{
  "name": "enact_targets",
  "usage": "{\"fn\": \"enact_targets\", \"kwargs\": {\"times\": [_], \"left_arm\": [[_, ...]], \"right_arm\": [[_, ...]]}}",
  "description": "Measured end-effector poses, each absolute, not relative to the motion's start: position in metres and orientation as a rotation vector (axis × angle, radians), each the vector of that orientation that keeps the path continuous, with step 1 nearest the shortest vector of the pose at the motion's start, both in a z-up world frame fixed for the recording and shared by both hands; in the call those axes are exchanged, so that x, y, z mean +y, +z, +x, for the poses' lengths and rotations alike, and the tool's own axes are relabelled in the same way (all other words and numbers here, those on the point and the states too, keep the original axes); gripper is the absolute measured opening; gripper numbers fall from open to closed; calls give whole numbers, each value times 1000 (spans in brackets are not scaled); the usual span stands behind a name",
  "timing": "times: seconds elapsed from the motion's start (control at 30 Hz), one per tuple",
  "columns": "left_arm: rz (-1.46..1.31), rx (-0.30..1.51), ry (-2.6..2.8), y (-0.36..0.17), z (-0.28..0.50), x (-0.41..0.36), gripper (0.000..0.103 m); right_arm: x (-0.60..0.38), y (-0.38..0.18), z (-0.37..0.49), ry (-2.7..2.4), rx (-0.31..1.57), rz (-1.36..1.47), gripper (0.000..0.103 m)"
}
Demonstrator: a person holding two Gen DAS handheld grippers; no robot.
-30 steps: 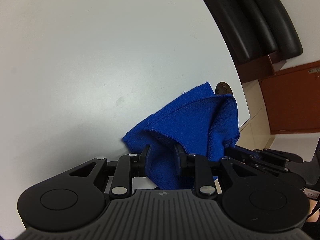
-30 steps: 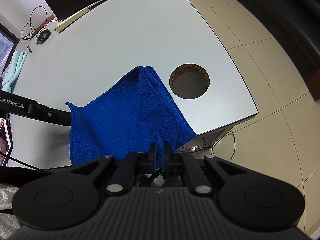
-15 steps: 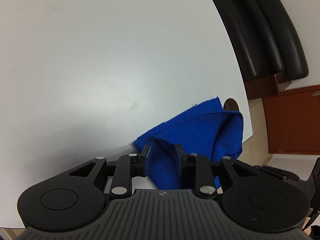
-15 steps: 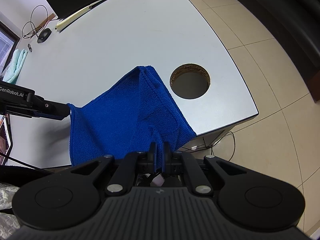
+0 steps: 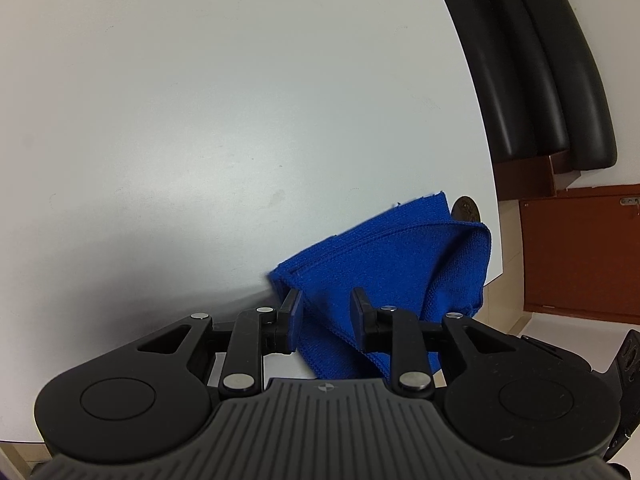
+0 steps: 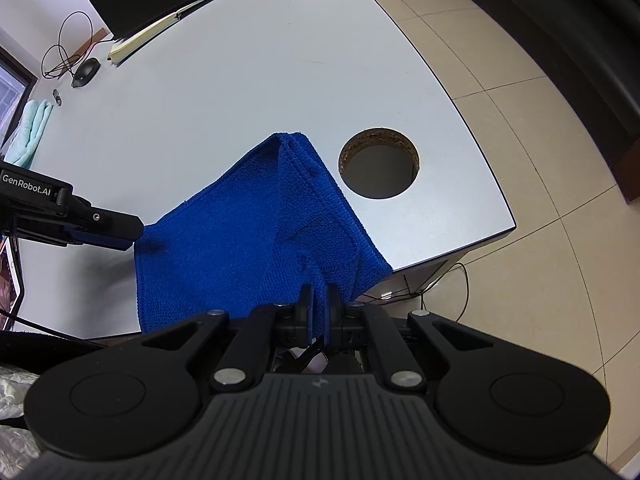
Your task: Fold towel
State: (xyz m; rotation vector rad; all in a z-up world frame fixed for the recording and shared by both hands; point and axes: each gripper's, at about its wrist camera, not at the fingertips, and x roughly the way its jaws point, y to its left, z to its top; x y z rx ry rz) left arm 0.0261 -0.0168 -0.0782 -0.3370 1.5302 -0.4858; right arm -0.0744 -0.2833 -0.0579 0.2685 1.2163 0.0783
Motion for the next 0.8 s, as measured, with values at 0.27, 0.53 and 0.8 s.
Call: {"fn": "enact_targets", "kwargs": {"times": [0.27,0.53,0.8], "left_arm": [[-376,1582,-478,-91,25,-14,30],[-397,1594,-482,-99,26,-17,30],[-361,1564,-505,-98,27,-25,7]], "right_arm": [[-284,-57,-75,77,1216,269,5],[-284,-57,-76,72,1217,266,5],[-284,-57,-76,77,1216,259,5]]}}
